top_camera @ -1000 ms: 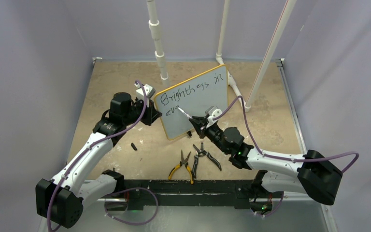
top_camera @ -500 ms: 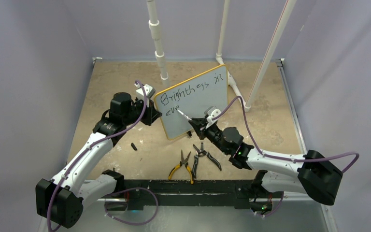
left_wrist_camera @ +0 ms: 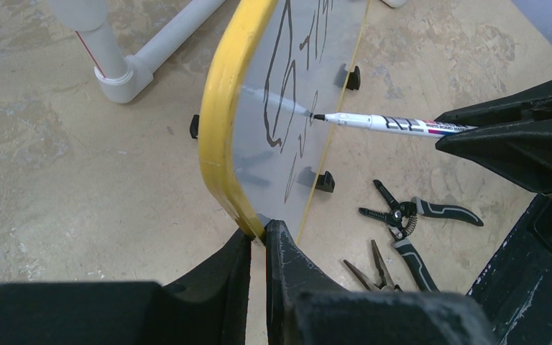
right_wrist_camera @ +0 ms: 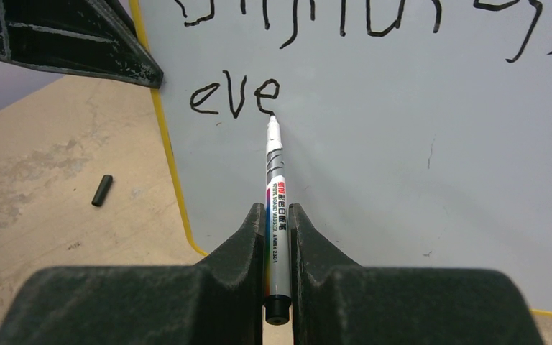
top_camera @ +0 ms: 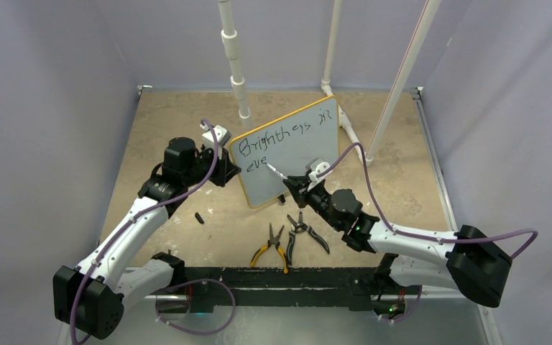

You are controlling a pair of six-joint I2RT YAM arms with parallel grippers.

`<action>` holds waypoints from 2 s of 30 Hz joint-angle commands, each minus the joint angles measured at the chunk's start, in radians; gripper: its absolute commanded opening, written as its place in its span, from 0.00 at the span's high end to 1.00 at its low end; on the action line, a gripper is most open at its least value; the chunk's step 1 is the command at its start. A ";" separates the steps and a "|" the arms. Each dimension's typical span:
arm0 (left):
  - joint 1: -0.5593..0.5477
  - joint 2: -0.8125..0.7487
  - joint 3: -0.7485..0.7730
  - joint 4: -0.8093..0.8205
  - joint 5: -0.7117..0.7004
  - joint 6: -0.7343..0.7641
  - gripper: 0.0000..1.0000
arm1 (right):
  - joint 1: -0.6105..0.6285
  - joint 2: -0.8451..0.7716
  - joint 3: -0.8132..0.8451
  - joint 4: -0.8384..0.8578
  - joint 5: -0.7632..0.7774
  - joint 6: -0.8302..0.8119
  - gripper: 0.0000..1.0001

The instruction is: Write a sentence on the whiteboard

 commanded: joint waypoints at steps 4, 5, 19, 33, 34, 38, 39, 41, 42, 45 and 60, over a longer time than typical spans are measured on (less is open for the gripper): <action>0.002 -0.026 -0.012 0.020 0.005 0.025 1.00 | -0.004 -0.071 -0.012 -0.014 0.091 0.007 1.00; 0.002 -0.026 -0.012 0.020 0.006 0.025 1.00 | -0.004 -0.084 -0.018 -0.004 0.081 0.000 1.00; 0.002 -0.024 -0.014 0.022 0.010 0.024 1.00 | -0.004 -0.056 0.022 0.071 0.021 -0.025 1.00; 0.003 -0.021 -0.013 0.023 0.016 0.024 1.00 | -0.004 -0.010 0.053 0.101 0.024 -0.041 1.00; 0.002 -0.021 -0.013 0.023 0.017 0.024 1.00 | -0.005 -0.006 0.055 0.101 0.026 -0.041 1.00; 0.002 -0.021 -0.015 0.023 0.017 0.024 1.00 | -0.006 0.006 0.064 0.086 0.046 -0.034 1.00; 0.002 -0.021 -0.015 0.023 0.017 0.024 1.00 | -0.005 0.004 0.061 0.081 0.051 -0.031 1.00; 0.002 -0.022 -0.015 0.023 0.017 0.024 1.00 | -0.005 -0.006 0.053 0.070 0.061 -0.024 1.00; 0.002 -0.022 -0.013 0.023 0.017 0.023 1.00 | -0.006 -0.013 0.049 0.063 0.066 -0.020 1.00; 0.002 -0.022 -0.014 0.023 0.018 0.023 1.00 | -0.006 -0.030 0.035 0.037 0.081 -0.009 1.00; 0.002 -0.024 -0.015 0.023 0.021 0.022 1.00 | -0.006 -0.033 0.002 -0.037 0.094 0.048 1.00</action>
